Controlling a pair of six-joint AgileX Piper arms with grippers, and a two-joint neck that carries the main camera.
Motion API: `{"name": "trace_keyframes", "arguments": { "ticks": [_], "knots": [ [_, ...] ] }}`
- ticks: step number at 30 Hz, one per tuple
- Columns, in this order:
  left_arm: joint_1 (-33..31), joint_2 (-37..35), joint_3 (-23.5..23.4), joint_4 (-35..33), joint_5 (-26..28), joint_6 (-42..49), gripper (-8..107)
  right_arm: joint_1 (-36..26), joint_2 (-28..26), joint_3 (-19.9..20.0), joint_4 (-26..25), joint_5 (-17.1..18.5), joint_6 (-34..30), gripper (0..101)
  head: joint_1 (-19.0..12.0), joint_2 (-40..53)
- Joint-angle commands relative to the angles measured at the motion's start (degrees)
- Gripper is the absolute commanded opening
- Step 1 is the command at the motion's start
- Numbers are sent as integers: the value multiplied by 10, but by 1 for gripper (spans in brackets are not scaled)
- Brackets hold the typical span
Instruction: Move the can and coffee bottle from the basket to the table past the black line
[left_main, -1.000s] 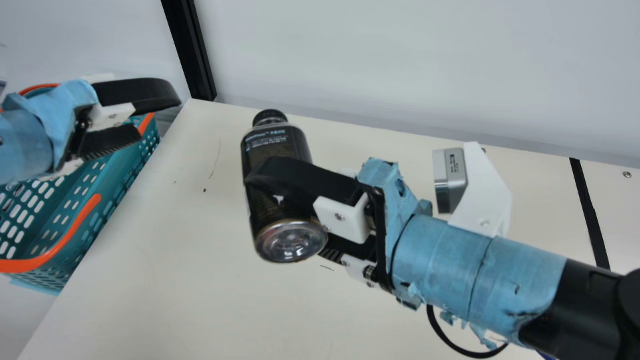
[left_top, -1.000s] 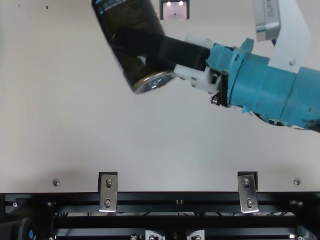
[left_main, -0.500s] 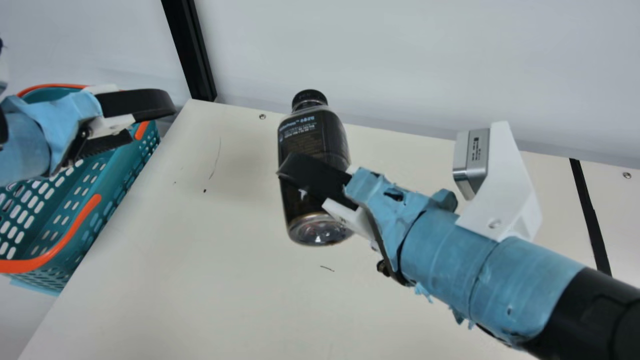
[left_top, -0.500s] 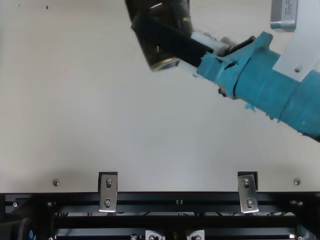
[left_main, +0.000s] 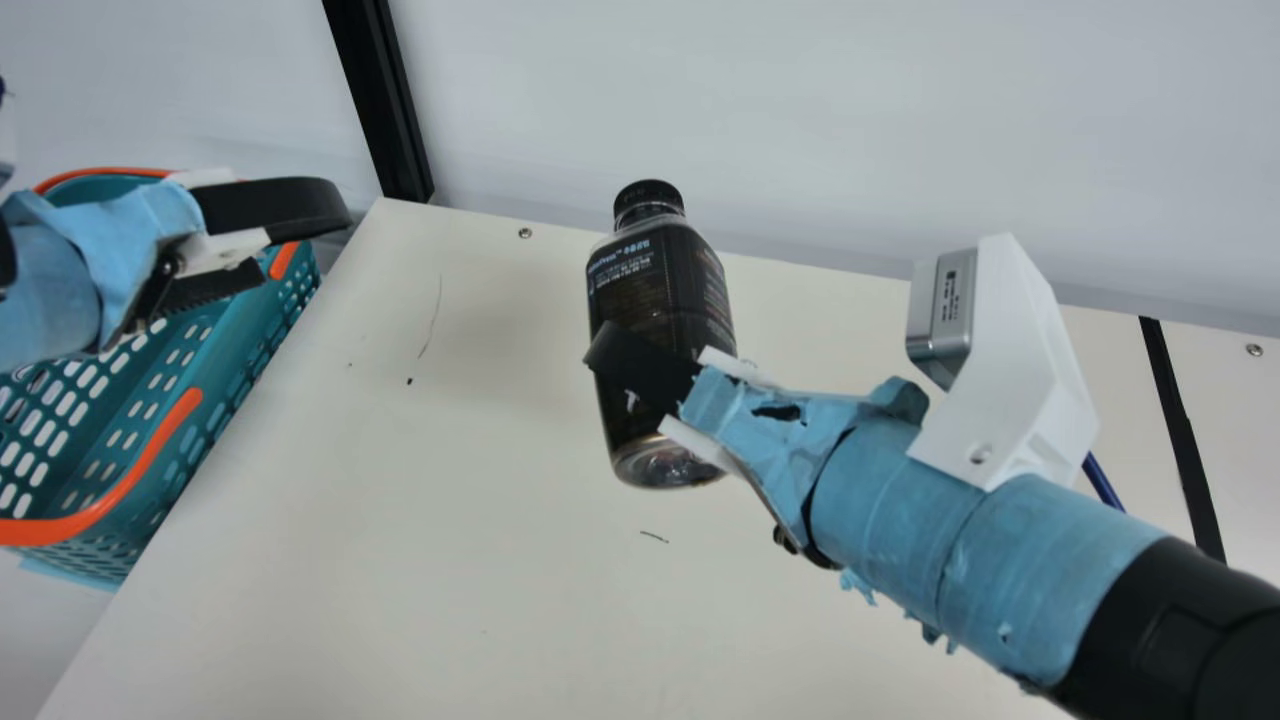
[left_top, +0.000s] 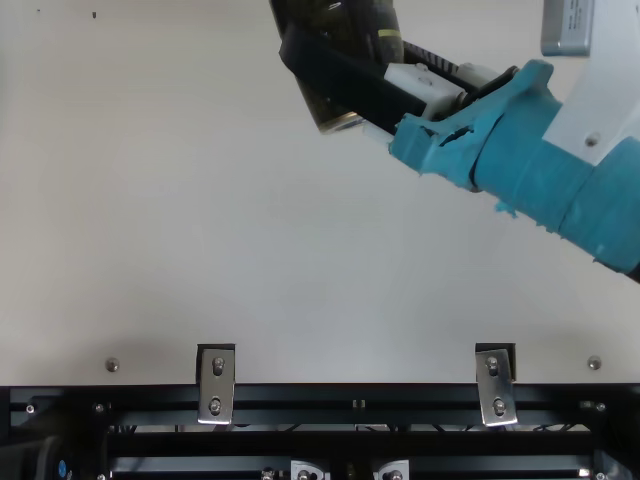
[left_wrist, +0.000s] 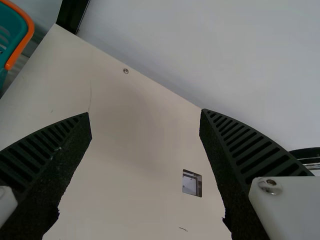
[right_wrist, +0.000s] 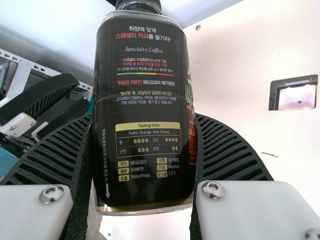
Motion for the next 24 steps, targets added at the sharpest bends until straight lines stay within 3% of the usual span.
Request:
{"name": "trace_keyframes", "arguments": {
  "ticks": [1,7,14,19,24],
  "knots": [
    [0,0,0,0,0,0,90,-2,5,-1,-17,-6,-2,0,-4,-2],
    [0,0,0,0,0,0,90,8,21,10,-90,-64,4,0,-4,-2],
    [0,0,0,0,0,0,90,20,49,46,-163,-158,26,0,-4,-2],
    [0,0,0,0,0,0,90,22,77,69,-186,-213,18,0,-4,-2],
    [0,0,0,0,0,0,90,24,117,82,-166,-254,-33,0,-4,-2]
  ]
}}
